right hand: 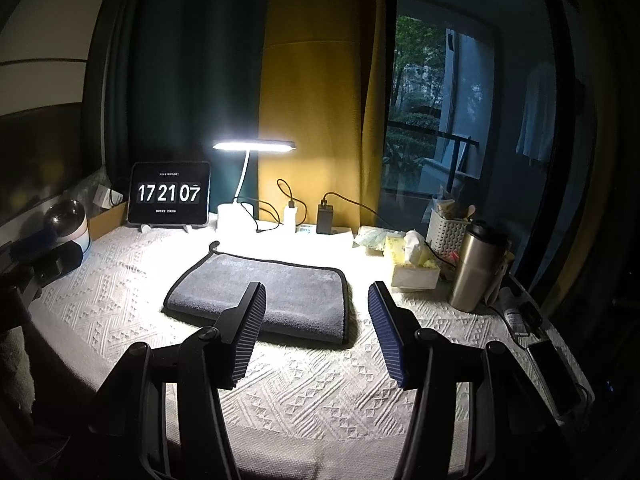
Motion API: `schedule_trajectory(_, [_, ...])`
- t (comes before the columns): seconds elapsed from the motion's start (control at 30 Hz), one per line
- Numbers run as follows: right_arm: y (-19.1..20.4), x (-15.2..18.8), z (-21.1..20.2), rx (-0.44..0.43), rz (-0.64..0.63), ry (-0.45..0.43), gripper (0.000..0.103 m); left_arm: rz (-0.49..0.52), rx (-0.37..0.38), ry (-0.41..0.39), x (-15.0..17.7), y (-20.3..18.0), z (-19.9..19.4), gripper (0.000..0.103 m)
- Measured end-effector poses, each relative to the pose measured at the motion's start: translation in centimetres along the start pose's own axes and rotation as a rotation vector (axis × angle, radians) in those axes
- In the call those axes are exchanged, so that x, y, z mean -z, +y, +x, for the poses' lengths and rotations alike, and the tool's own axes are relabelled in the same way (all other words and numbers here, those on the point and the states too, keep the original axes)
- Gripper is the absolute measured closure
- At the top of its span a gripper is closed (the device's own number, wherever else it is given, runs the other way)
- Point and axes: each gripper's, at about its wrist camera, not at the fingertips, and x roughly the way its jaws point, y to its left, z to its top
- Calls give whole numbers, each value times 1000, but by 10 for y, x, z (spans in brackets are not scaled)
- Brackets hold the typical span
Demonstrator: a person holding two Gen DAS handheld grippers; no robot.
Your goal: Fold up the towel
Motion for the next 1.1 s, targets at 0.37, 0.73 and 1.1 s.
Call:
schedule_trajectory(0.37, [1,3,2,-8,6,5,47,-1,0,5,2,0,0,9])
schedule_trajectory(0.73, [3,2,3,-10,5,10,47,-9,-5,15,2,2,2,9])
schedule_trajectory(1.1, [4,1,3,-11,4,9,47,-15,-9,17,2,3,2,9])
